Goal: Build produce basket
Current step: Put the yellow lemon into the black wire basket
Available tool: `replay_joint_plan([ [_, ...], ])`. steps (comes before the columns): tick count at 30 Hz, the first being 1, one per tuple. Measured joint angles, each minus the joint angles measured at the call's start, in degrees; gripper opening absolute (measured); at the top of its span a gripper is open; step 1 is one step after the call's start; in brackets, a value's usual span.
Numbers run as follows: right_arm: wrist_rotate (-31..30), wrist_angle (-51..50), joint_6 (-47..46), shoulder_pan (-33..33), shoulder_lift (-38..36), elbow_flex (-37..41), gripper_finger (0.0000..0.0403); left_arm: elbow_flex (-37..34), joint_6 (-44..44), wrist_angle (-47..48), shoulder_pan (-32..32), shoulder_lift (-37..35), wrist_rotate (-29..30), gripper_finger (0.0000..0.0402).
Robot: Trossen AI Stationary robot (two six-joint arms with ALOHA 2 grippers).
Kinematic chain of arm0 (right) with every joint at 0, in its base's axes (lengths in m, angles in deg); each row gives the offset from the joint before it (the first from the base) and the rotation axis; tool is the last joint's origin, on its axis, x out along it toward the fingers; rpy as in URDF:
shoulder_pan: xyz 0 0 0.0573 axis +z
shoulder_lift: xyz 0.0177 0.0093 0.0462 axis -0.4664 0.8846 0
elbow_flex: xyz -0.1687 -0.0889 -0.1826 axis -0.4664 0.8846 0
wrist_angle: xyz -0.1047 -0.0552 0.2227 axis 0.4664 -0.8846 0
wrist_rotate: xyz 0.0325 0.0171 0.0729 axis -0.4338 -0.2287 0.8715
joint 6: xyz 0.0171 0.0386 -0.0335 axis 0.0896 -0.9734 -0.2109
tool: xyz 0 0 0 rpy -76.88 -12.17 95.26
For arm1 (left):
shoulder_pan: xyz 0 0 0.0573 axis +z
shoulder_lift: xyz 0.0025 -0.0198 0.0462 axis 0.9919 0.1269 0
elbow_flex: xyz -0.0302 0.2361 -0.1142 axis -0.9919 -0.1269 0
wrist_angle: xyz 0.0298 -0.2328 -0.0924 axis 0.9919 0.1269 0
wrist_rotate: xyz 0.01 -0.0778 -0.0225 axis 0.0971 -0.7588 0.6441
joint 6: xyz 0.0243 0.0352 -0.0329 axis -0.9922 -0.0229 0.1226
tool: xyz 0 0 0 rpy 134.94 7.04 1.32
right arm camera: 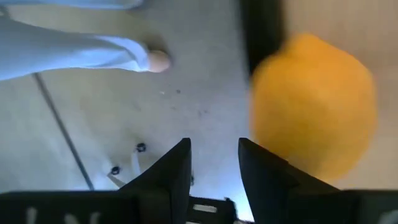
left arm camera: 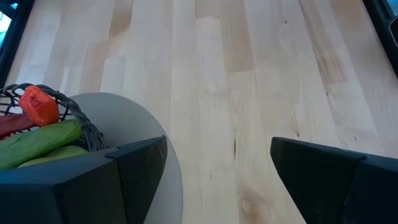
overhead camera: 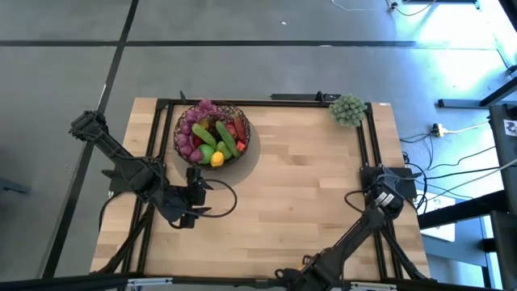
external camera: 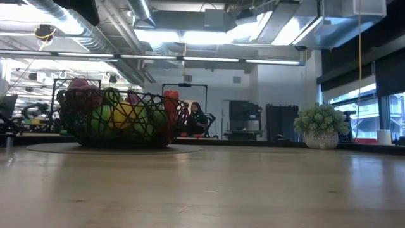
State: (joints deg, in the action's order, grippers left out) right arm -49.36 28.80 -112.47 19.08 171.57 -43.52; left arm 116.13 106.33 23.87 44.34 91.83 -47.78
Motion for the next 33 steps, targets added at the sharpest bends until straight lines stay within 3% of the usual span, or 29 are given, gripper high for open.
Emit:
replay_joint_plan([
  [8,1.3,0.9,1.6,-1.8,-0.3,4.6,0.0128,0.0,0.0,0.0,0.0,0.0,0.0,0.0279],
  [13,-6.4,-2.0,5.8,-3.9,0.4,5.2,0.0128,0.0,0.0,0.0,0.0,0.0,0.0,0.0279],
  [23,-9.1,-18.2,9.5,-8.4,0.0,4.4,0.0129,0.0,-0.1,0.0,0.0,0.0,0.0,0.0279],
  [33,-13.4,-28.9,14.4,-9.3,-0.2,-12.7,0.0129,0.0,0.0,0.1,0.0,0.0,0.0,0.0279],
])
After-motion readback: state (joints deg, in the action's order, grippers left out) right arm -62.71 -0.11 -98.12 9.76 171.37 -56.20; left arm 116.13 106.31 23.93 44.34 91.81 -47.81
